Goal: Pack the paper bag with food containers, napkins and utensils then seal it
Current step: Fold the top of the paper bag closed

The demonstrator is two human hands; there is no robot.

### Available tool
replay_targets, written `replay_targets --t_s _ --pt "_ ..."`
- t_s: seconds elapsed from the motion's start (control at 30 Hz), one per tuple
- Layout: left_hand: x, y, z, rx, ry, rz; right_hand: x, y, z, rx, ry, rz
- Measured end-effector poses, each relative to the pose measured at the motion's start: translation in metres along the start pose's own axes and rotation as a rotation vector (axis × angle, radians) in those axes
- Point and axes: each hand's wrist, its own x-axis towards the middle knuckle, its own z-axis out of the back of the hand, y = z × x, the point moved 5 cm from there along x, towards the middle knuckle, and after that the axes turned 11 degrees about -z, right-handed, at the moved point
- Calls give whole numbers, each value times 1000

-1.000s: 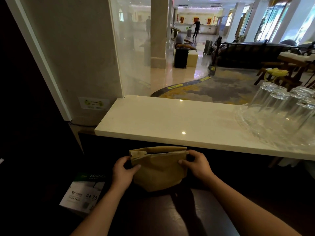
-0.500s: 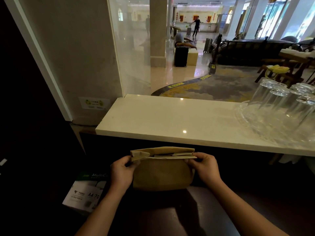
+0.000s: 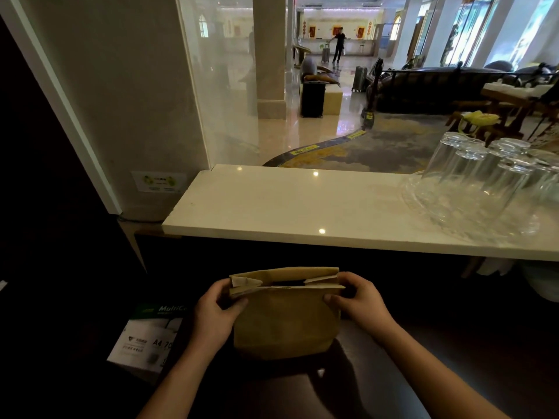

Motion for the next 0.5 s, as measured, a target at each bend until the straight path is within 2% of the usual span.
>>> replay_targets --t_s 0.3,0.4,0.5 --pt "-11 -27 4 44 38 -90 -18 23 26 102 142 120" --pt "-14 -35 5 14 86 -112 -8 35 33 175 43 80" --pt "-16 -43 -1 -62 172 -131 6 53 34 -97 0 134"
